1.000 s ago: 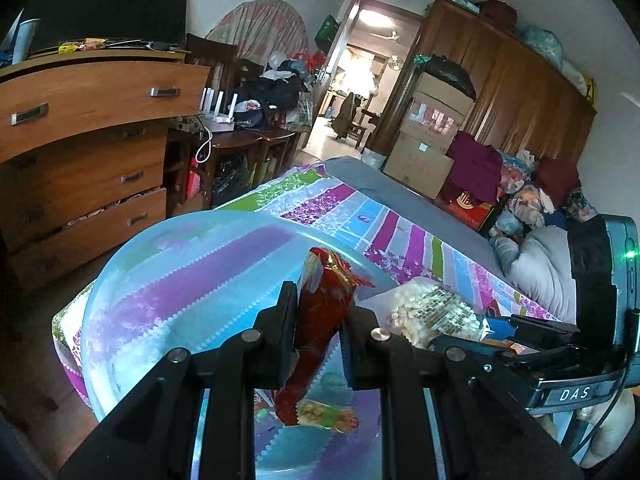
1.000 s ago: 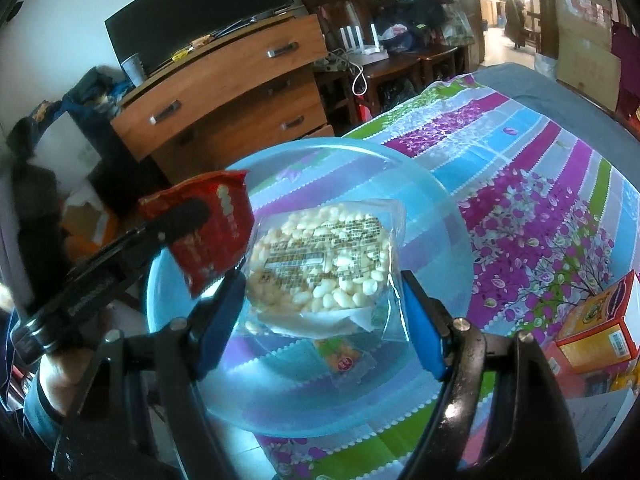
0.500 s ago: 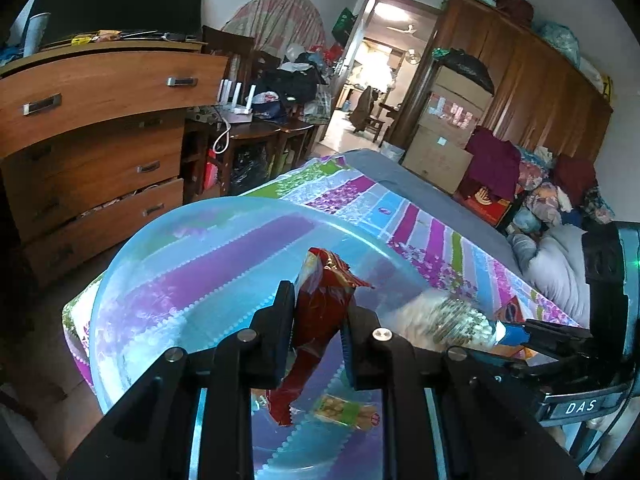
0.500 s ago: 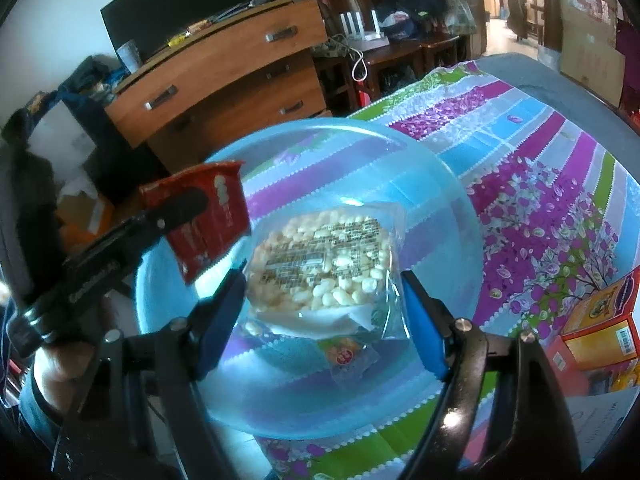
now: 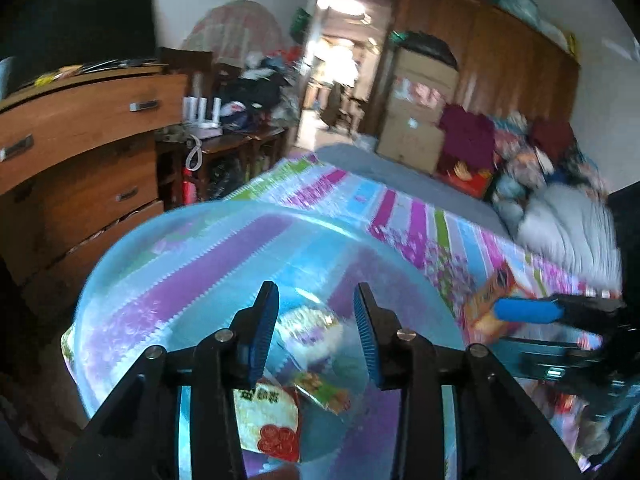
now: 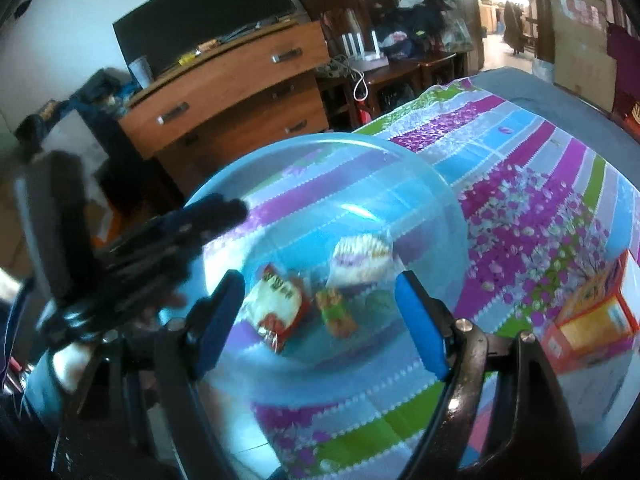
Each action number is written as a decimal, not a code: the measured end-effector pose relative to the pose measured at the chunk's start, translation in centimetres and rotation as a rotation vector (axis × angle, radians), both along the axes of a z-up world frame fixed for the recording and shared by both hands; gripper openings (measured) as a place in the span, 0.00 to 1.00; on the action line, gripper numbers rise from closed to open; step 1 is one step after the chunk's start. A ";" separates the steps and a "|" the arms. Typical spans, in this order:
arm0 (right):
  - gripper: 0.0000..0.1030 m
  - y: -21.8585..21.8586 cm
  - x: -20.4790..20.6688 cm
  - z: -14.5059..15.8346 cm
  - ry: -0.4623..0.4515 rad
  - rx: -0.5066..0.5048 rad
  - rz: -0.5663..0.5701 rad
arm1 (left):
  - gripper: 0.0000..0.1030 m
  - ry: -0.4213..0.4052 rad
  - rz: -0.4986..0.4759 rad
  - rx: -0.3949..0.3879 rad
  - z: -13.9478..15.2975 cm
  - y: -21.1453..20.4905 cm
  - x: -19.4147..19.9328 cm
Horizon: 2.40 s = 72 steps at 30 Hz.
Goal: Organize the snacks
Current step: 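Move both tools back toward the snack pile, then grasp a rice-cracker packet with the right tool while the left tool grasps a chocolate packet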
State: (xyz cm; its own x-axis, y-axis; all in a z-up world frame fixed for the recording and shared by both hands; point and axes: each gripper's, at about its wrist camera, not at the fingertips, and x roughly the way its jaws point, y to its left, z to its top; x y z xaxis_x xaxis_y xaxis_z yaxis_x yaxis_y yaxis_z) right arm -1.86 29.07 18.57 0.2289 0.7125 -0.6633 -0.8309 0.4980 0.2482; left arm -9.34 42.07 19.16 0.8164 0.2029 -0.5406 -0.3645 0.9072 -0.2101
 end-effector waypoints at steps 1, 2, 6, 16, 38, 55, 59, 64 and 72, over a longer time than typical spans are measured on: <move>0.77 -0.8 -0.3 -0.2 0.003 0.005 -0.008 | 0.38 0.025 -0.023 0.009 -0.5 -0.5 0.5; 0.77 -1.8 -0.6 -0.5 0.011 0.010 -0.017 | 0.38 0.042 -0.043 0.020 -0.9 -0.9 0.9; 0.77 -6.0 -1.6 -1.8 0.042 0.023 -0.069 | 0.38 0.115 -0.097 0.062 -3.4 -2.4 2.3; 0.77 -14.2 -4.5 -5.2 0.098 -0.013 -0.150 | 0.43 0.137 -0.181 0.247 -4.2 -6.0 2.9; 0.77 -19.1 -5.1 -8.0 0.167 -0.018 -0.210 | 0.44 -0.036 -0.339 0.123 -2.4 -8.5 -2.6; 0.77 -29.8 -4.6 -10.8 0.175 0.015 -0.419 | 0.59 -0.244 -0.319 -0.034 5.9 -10.8 -9.1; 0.77 -34.3 -3.8 -10.8 0.181 0.048 -0.530 | 0.59 -0.166 -0.550 -0.076 4.2 -19.0 -4.8; 0.77 -39.9 -0.7 -10.0 0.130 -0.017 -0.618 | 0.59 -0.043 -0.740 -0.117 0.6 -28.0 0.2; 0.80 -40.3 9.3 -8.9 -0.004 -0.258 -0.498 | 0.59 0.117 -0.799 -0.250 -5.5 -33.5 3.9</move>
State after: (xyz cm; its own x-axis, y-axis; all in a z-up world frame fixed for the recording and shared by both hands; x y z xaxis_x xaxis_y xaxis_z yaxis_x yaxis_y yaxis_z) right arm 7.43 -11.18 9.67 0.4992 0.3327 -0.8001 -0.4809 0.8745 0.0636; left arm -5.48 8.52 13.69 0.5993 -0.5489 -0.5827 0.3352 0.8331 -0.4400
